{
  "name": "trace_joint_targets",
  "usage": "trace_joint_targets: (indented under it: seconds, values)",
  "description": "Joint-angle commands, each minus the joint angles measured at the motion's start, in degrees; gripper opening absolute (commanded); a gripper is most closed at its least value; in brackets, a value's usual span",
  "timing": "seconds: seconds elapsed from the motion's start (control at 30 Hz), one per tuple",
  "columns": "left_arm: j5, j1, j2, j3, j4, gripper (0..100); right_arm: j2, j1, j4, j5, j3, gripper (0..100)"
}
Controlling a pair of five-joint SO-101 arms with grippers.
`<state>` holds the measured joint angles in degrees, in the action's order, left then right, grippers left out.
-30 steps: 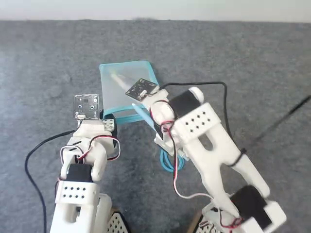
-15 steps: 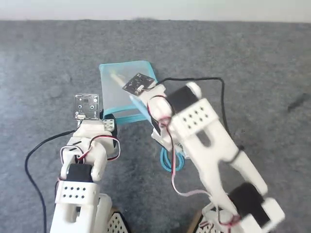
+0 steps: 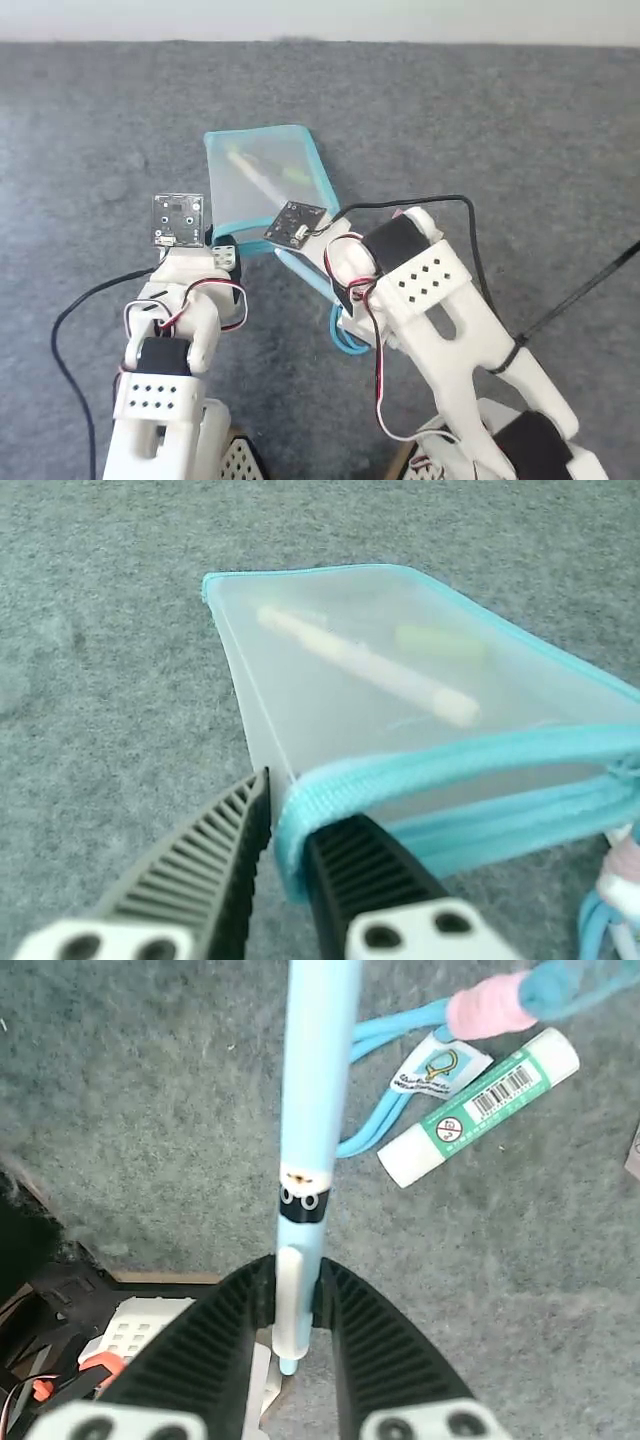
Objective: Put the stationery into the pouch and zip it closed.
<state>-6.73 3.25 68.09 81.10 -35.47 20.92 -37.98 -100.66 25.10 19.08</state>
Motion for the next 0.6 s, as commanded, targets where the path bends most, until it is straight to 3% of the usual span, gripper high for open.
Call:
trace_joint_targets:
  seconds: [0.0,0.57]
  values:
    - [1.0,-0.5,0.0,0.0,1.8,1,0.7,-0.5,-2.2,-1.7,-3.6,0.6]
    - [1.0,-0.5,0.1,-0.1,1.8,1,-27.6,-0.1,-2.2,-4.5,-27.5,0.7]
